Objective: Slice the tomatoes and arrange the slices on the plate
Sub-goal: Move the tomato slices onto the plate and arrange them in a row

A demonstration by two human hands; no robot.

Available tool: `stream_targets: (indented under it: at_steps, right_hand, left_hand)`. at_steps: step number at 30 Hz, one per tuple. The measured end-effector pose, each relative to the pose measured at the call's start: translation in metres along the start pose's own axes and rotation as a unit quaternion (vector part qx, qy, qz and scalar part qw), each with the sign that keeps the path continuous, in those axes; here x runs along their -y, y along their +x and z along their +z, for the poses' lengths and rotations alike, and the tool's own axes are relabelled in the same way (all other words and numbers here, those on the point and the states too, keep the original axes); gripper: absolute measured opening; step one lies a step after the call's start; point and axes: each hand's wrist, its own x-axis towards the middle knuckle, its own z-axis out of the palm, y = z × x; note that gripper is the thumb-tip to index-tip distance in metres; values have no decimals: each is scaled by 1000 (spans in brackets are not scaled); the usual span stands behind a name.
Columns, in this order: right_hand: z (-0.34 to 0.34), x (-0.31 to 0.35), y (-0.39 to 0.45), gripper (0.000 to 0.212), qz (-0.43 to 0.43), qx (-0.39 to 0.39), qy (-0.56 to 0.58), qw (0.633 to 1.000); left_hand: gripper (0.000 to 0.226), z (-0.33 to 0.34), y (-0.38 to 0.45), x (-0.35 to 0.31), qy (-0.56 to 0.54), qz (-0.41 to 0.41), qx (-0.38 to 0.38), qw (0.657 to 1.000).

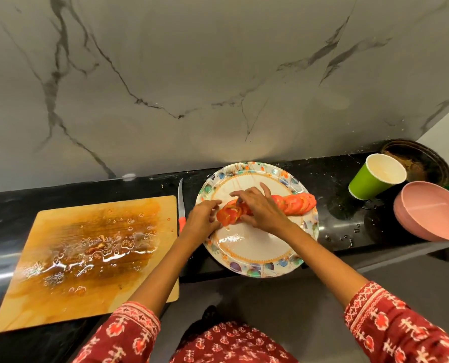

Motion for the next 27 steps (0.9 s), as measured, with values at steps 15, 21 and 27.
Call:
stream_targets:
  at_steps: [15, 21, 27]
  right_hand:
    - [-20, 10, 9, 57, 79, 15, 64, 995]
    - [-9, 20, 4, 77, 43, 27, -15, 999]
    - [3, 19, 7, 71, 32, 8, -64, 997]
  left_hand:
    - [55, 3, 2, -1, -39, 18, -35, 998]
    - [48, 5, 4, 0, -22, 14, -47, 999]
    - [40, 6, 6, -4, -55, -2, -61, 997]
